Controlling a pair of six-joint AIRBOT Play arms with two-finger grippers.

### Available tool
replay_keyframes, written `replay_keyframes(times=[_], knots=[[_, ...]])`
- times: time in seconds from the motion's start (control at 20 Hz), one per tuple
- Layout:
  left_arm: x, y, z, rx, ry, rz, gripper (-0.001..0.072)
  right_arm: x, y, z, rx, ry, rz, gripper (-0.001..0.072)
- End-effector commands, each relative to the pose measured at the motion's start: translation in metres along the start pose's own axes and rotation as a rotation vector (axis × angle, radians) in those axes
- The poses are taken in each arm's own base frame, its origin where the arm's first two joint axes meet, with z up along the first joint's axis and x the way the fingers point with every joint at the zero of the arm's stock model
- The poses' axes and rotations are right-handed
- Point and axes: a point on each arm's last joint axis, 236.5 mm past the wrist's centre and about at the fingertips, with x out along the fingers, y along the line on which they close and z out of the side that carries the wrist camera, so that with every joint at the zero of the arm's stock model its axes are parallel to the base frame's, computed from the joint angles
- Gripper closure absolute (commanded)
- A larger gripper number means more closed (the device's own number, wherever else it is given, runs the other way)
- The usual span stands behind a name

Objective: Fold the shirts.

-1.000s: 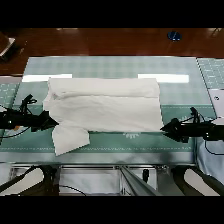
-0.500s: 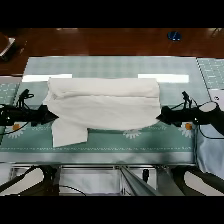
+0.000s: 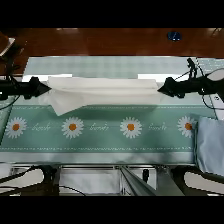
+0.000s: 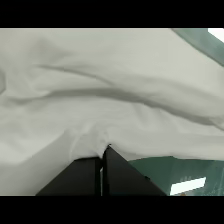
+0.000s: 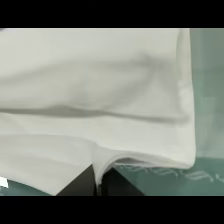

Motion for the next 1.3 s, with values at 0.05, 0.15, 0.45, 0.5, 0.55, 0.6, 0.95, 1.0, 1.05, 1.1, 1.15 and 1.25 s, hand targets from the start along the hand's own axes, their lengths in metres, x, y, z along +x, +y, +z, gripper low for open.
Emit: replay_keyframes(times=[0.05,0.15,0.45,0.5,0.55,0.6,0.95,1.0,1.05,1.1,1.15,1.25], knots=[[0.045,-0.014,0.055,0.005,0.017,-0.026,0.0692,0.020,0.005,0.049,0.026,-0.025,0.032,0.0688],[0.063,-0.013,0.072,0.009,0.046,-0.040,0.0692,0.033,-0.001,0.058,0.041,-0.014,0.036,0.0688],[0.104,0.014,0.060,-0.006,0.232,-0.042,0.0292,0.065,-0.019,0.075,0.103,-0.026,0.048,0.0289],[0.104,0.020,0.055,-0.012,0.252,-0.030,0.0201,0.067,-0.020,0.077,0.099,-0.033,0.046,0.0300],[0.100,0.029,0.057,-0.034,0.250,0.003,0.0201,0.062,-0.024,0.080,0.101,-0.044,0.043,0.0300],[0.088,0.042,0.062,-0.049,0.237,0.056,0.0201,0.053,-0.028,0.084,0.118,-0.050,0.049,0.0300],[-0.046,0.080,0.117,-0.012,-0.180,0.361,0.0201,-0.002,-0.102,0.050,0.226,0.041,-0.080,0.0299],[-0.050,0.070,0.113,-0.018,-0.247,0.342,0.0201,0.007,-0.103,0.046,0.227,0.041,-0.087,0.0296],[-0.049,0.060,0.102,0.006,-0.278,0.329,0.0201,0.017,-0.101,0.044,0.211,0.035,-0.095,0.0295],[-0.045,0.052,0.086,0.043,-0.283,0.327,0.0201,0.025,-0.094,0.043,0.191,0.032,-0.098,0.0295],[-0.039,0.047,0.070,0.065,-0.268,0.326,0.0201,0.032,-0.086,0.044,0.172,0.027,-0.096,0.0295],[-0.023,0.038,0.039,0.081,-0.205,0.312,0.0201,0.045,-0.074,0.048,0.150,0.003,-0.087,0.0295]])
